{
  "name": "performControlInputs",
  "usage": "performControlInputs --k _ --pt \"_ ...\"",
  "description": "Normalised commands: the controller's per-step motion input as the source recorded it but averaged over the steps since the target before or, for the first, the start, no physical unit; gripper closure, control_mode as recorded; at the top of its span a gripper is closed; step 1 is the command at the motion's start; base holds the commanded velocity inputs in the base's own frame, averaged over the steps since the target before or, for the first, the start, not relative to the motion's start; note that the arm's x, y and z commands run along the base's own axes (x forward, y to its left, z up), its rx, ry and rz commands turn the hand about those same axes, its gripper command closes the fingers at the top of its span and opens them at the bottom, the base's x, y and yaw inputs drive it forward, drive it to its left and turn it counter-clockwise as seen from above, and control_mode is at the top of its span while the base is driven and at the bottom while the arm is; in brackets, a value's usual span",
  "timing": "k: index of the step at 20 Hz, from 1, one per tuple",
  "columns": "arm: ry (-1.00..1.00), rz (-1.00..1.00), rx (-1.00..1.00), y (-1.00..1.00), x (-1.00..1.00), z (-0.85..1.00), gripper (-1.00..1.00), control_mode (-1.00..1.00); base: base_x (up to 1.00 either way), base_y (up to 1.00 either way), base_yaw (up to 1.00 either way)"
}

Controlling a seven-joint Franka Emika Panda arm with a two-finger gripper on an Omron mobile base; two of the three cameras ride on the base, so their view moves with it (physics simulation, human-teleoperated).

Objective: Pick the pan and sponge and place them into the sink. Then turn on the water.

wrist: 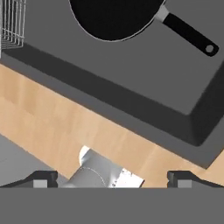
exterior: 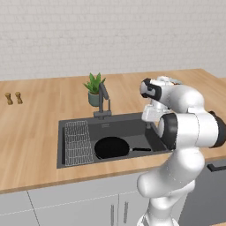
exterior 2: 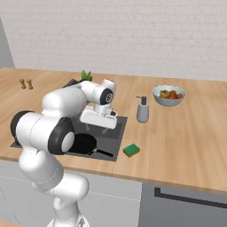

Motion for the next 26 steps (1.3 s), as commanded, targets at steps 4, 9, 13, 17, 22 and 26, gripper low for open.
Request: performControlInputs --k 4,9,13,17,22,26 --pt "0.05 -0.12 -0.23 0.18 -0.02 0.08 -1.00 -1.00 0.00 0.00 0.00" --pt "0.00 0.00 -0.03 0.02 0.00 0.00 -1.00 -1.00 0.00 0.00 0.00" --pt "0.00 -0.21 -0.05 -0.07 0.00 0.00 -1.00 -1.00 0.00 0.00 0.00" --pt "0.00 -0.46 -0.06 -0.25 -0.01 0.00 -1.00 -1.00 0.00 0.00 0.00" --pt "0.03 -0.45 -0.16 -0.17 0.02 0.00 -1.00 -1.00 0.00 0.00 0.00" --pt "0.14 -0.43 -0.26 -0.18 0.02 0.00 -1.00 -1.00 0.00 0.00 0.00"
